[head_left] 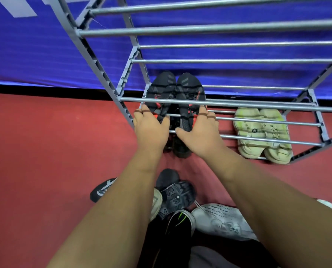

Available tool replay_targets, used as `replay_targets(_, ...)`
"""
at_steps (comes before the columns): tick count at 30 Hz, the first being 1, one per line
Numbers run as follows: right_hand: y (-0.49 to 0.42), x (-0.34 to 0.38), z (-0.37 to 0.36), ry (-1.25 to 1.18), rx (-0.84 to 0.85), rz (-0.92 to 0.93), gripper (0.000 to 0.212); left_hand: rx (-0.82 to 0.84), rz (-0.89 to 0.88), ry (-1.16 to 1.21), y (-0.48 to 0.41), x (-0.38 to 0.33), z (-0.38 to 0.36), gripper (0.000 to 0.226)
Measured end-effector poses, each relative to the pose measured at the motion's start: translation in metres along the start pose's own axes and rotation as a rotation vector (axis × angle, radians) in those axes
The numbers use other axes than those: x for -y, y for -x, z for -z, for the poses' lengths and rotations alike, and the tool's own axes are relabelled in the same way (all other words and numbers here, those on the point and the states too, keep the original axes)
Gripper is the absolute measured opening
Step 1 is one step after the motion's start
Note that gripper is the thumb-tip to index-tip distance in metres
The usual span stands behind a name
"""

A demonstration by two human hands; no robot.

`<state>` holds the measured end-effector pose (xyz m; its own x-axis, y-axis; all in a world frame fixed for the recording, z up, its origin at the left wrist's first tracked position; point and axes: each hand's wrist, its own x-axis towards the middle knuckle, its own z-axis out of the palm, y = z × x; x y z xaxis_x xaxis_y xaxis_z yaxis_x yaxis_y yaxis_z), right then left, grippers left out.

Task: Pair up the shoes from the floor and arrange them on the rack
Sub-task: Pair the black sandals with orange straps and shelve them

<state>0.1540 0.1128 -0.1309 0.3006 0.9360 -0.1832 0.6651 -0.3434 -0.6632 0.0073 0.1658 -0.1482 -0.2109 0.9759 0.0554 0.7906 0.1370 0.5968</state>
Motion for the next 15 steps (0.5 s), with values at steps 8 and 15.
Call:
replay_targets(8,0.006,-0.009,0.008,-0.098,0.032,0.051,0.106,-0.065,-0.091,0.009,0.026,0.013,0.008,0.077)
replay_targets(15,0.006,-0.016,0.008,-0.174,0.061,0.105,0.100,-0.081,0.016,0.152,0.049,0.022,0.010,0.079)
